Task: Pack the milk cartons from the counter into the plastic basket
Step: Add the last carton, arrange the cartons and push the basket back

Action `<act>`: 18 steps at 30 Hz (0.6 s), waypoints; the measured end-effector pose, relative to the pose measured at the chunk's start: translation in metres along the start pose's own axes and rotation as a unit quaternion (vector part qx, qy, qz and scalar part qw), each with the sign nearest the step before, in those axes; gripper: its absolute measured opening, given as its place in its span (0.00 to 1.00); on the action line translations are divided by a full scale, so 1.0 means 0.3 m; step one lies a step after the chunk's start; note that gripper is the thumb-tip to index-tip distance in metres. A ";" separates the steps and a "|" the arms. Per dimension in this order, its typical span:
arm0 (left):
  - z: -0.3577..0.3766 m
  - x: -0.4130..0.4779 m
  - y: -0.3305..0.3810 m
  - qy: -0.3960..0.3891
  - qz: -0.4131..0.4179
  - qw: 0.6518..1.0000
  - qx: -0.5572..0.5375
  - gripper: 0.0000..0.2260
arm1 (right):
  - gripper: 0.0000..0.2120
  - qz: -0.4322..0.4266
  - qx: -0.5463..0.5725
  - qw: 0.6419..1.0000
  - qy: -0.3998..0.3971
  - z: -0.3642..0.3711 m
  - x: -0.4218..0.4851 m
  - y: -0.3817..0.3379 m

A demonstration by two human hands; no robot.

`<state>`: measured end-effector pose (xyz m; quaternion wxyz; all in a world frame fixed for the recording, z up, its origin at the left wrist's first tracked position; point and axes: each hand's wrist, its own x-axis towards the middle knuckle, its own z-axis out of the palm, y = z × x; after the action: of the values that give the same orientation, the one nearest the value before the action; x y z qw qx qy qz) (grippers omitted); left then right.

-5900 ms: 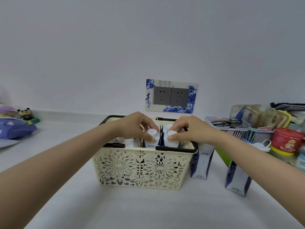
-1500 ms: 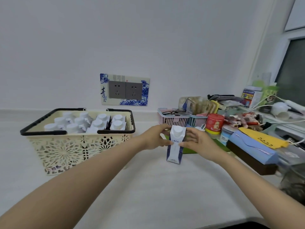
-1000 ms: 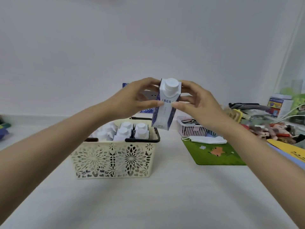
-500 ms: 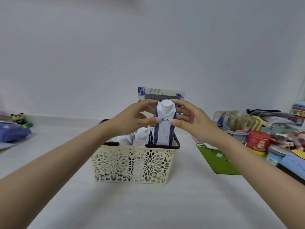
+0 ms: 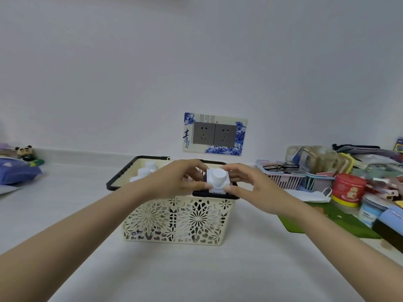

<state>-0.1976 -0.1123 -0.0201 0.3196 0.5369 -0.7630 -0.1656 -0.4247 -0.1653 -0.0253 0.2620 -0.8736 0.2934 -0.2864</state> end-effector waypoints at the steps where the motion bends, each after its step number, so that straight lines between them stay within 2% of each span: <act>1: 0.002 -0.010 0.002 0.000 0.005 1.000 0.012 0.17 | 0.19 -0.006 0.000 1.000 0.013 0.006 -0.011 0.007; 4: 0.002 -0.044 0.004 -0.007 0.036 0.996 0.076 0.24 | 0.18 -0.003 -0.014 0.999 0.031 0.027 -0.036 0.016; 6: 0.005 -0.064 0.003 -0.019 0.042 0.986 0.160 0.28 | 0.24 -0.007 -0.054 0.998 0.020 0.039 -0.046 0.024; 10: 0.016 -0.076 -0.018 -0.049 0.075 0.934 0.346 0.32 | 0.37 -0.021 -0.184 0.983 -0.011 0.048 -0.055 0.035; 15: 0.020 -0.065 -0.031 -0.031 0.086 0.916 0.390 0.27 | 0.35 -0.033 -0.236 0.971 -0.009 0.056 -0.031 0.035; 18: 0.009 -0.080 -0.021 -0.041 0.070 0.930 0.357 0.29 | 0.29 0.003 -0.152 0.988 -0.013 0.068 -0.041 0.037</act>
<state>-0.1895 -0.0927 -0.0334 0.0855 0.5539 -0.8197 0.1185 -0.4235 -0.1588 -0.0509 0.1312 -0.9061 0.3323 -0.2265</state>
